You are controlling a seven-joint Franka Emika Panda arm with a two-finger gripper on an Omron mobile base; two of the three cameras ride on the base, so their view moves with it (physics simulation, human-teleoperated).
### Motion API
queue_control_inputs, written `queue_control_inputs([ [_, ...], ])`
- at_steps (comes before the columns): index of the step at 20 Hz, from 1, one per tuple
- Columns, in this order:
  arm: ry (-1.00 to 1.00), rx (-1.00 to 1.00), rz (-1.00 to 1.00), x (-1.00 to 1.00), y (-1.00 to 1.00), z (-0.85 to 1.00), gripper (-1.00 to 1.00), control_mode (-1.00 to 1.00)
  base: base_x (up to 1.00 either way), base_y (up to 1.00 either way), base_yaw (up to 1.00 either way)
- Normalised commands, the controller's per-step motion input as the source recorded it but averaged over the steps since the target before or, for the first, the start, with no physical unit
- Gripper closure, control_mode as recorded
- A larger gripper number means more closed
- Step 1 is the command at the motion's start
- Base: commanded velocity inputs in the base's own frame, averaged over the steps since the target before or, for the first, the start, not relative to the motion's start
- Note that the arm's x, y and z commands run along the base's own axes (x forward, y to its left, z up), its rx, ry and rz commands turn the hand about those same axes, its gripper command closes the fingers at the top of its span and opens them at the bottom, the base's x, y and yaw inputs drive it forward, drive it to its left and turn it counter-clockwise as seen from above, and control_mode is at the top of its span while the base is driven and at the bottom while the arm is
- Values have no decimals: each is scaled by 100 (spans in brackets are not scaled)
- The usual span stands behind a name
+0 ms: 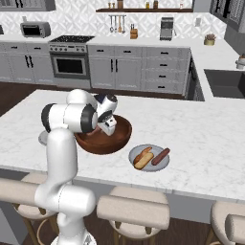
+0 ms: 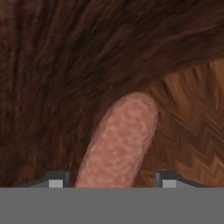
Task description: Place one bun and one sausage from the bowl on each plate.
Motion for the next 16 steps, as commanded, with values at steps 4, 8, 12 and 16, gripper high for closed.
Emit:
queue_control_inputs([
  [4, 0, 0, 0, 0, 0, 0, 100, -100, 0, 0, 0],
  [8, 0, 0, 0, 1, -2, 1, 100, -100, 0, 0, 0],
  [12, 0, 0, 4, -17, -8, 62, 100, -100, 0, 0, 0],
  [16, 9, -2, 7, -76, 4, 96, 100, -100, 0, 0, 0],
])
